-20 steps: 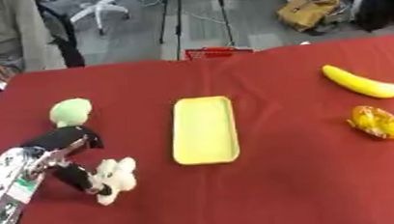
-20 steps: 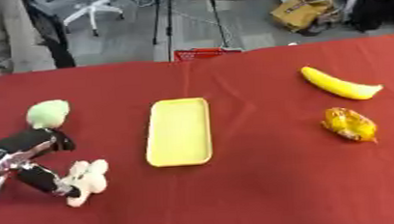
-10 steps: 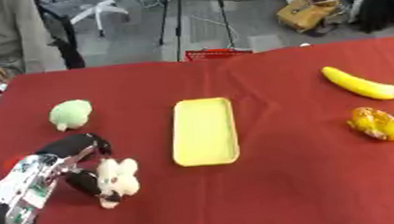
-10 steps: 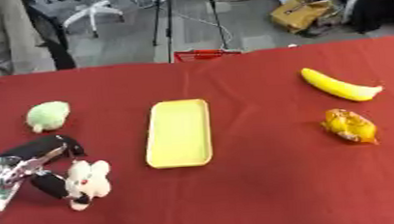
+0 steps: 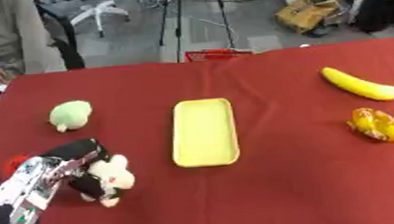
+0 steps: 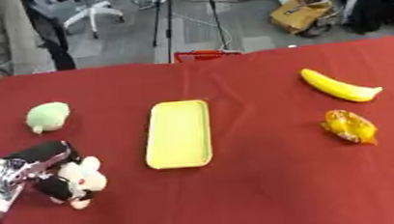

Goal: Pick up objects on the table and place them in the box.

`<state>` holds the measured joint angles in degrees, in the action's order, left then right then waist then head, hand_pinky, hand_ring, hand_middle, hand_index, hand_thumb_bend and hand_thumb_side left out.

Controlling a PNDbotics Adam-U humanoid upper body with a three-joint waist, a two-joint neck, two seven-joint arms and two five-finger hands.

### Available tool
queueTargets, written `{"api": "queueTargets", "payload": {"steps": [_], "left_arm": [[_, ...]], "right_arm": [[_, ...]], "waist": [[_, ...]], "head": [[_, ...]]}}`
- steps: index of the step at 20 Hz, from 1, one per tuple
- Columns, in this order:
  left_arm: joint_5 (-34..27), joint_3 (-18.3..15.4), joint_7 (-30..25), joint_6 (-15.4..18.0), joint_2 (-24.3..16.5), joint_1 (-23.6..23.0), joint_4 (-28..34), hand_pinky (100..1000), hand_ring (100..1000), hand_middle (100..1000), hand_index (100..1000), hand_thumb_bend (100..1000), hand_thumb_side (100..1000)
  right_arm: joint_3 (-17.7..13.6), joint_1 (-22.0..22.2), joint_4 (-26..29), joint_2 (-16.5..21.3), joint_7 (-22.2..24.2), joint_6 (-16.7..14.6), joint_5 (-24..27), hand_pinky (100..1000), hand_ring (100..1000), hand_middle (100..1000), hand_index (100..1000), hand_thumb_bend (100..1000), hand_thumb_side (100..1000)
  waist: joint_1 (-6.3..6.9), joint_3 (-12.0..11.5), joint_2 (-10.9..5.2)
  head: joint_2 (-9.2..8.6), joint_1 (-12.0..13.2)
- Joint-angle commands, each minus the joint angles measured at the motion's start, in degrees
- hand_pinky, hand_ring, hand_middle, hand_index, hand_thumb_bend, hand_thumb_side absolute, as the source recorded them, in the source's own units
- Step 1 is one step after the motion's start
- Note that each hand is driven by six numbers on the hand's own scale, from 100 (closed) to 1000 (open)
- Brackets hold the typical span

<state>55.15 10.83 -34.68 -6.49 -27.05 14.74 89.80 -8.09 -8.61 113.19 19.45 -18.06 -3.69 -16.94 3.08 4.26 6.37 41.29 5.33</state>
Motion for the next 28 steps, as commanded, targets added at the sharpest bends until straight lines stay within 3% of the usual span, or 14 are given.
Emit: {"api": "queueTargets", "payload": {"steps": [1, 8, 13, 18, 24, 25, 26, 28], "left_arm": [[-1.7, -1.5, 2.7, -0.8, -0.2, 1.0, 1.8, 629, 427, 274, 399, 600, 457], [-7.2, -2.7, 4.2, -2.2, 1.5, 6.1, 6.0, 612, 459, 260, 392, 635, 469], [-9.6, -1.4, 8.0, -3.5, 5.4, 12.2, 2.8, 598, 471, 258, 394, 699, 468], [-4.6, 2.3, 12.6, -3.0, 11.7, 18.8, -6.8, 610, 483, 269, 403, 701, 471], [4.9, 4.7, 20.8, -1.6, 17.0, 22.4, -17.5, 629, 488, 305, 420, 690, 494], [5.9, 4.7, 22.6, -1.5, 17.6, 22.5, -18.8, 636, 503, 375, 465, 704, 509], [6.7, 4.5, 24.7, -1.7, 18.1, 22.5, -20.1, 636, 503, 375, 465, 704, 509], [7.8, 4.5, 27.6, -1.7, 18.7, 22.3, -22.1, 684, 581, 519, 595, 824, 544]], "right_arm": [[-0.4, -0.7, 1.2, 1.0, -0.2, -0.1, 0.6, 621, 712, 782, 854, 100, 706], [-0.3, -0.7, 1.0, 1.0, -0.1, -0.2, 0.7, 621, 712, 782, 854, 100, 706], [-0.2, -0.7, 1.0, 0.9, 0.0, -0.2, 0.8, 621, 712, 782, 854, 100, 706], [0.1, -0.8, 1.0, 0.6, 0.3, -0.4, 1.1, 621, 712, 782, 854, 100, 707], [0.3, -0.9, 1.0, 0.5, 0.5, -0.5, 1.3, 622, 713, 782, 854, 100, 708], [0.3, -0.9, 1.0, 0.5, 0.5, -0.5, 1.3, 622, 713, 782, 854, 100, 707], [0.3, -0.9, 1.0, 0.4, 0.5, -0.5, 1.3, 622, 713, 782, 854, 100, 707], [0.2, -0.9, 1.0, 0.4, 0.6, -0.5, 1.3, 622, 712, 782, 854, 100, 708]], "waist": [[0.53, 0.0, 0.03], [0.46, -0.1, -0.20], [0.36, 0.1, -0.34], [0.05, 0.6, -0.40], [-0.18, 1.1, -0.55], [-0.19, 1.1, -0.57], [-0.19, 1.2, -0.59], [-0.18, 1.2, -0.59]], "head": [[-0.46, -0.1], [-0.52, -0.1], [-0.69, 0.0], [-0.96, 0.2], [-1.30, 0.4], [-1.38, 0.4], [-1.48, 0.4], [-1.60, 0.4]]}}
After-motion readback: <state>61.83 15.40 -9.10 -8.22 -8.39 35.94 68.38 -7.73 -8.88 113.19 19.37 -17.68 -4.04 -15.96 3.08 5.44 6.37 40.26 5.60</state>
